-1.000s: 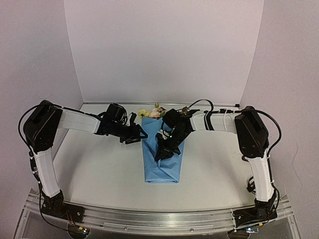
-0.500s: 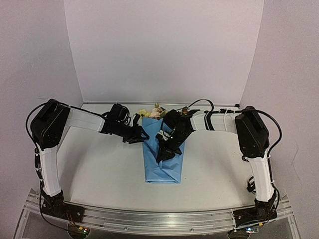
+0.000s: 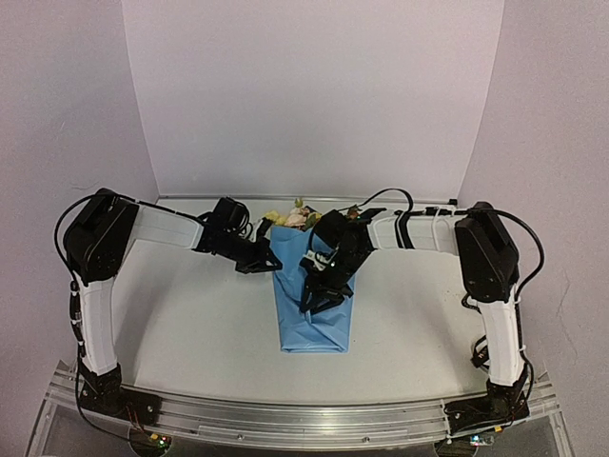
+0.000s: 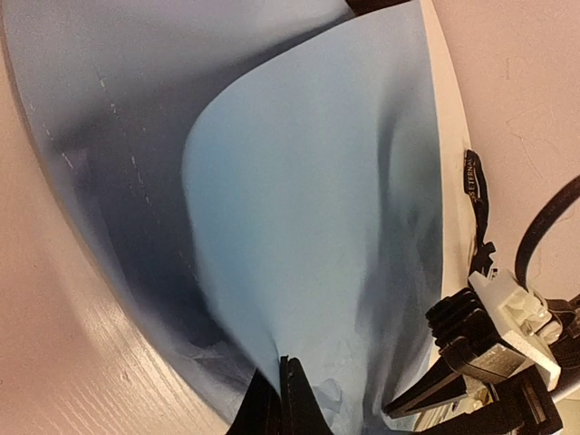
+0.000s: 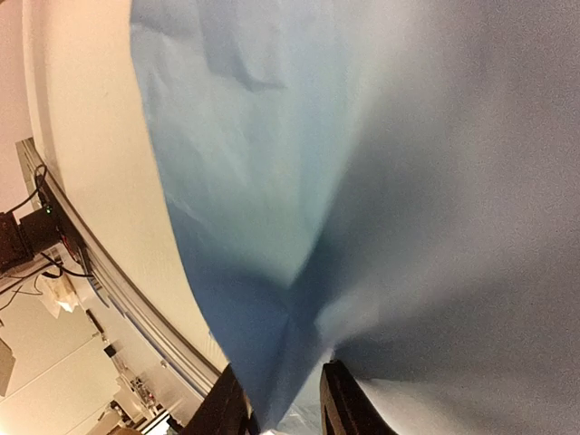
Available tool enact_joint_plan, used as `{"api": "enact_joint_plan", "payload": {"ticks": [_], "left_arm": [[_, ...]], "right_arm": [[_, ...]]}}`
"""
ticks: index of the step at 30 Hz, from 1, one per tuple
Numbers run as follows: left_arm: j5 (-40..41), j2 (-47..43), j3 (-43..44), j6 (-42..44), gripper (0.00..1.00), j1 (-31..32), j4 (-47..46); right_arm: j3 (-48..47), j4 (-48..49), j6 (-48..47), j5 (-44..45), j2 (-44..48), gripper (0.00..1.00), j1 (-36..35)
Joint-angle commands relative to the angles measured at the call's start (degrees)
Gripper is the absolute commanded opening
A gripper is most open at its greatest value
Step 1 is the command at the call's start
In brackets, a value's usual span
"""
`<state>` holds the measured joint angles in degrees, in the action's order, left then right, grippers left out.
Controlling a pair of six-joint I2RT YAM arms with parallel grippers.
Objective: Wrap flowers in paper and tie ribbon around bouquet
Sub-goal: Fold the two-thirds-folded wrapping paper at the center of the board.
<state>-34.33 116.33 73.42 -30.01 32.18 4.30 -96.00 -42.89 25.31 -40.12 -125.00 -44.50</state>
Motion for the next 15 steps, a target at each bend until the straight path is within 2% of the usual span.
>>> {"api": "enact_joint_plan", "payload": {"ticks": [1,4,9,12,15], "left_arm": [[1.7,-1.8,3.0,1.9,0.00,-0.6,1.0],[2.0,-1.9,3.4,2.5,0.00,-0.9,1.9],[2.6,-0.4,5.4,3.0,0.00,-1.5,3.4],[2.5,0.3,5.9,3.1,0.00,-1.9,3.8],[2.9,0.8,6.1,3.3,0.00,-2.3,4.1]], "right_arm": [[3.7,-1.1,1.6,0.2,7.5,0.38,0.8],[8.6,1.9,4.6,0.8,11.3,0.44,0.8],[18.0,12.6,13.3,1.1,15.4,0.43,0.8],[22.8,18.2,17.1,2.6,16.6,0.41,0.8],[25.6,22.6,20.7,3.1,16.2,0.33,0.8]]}}
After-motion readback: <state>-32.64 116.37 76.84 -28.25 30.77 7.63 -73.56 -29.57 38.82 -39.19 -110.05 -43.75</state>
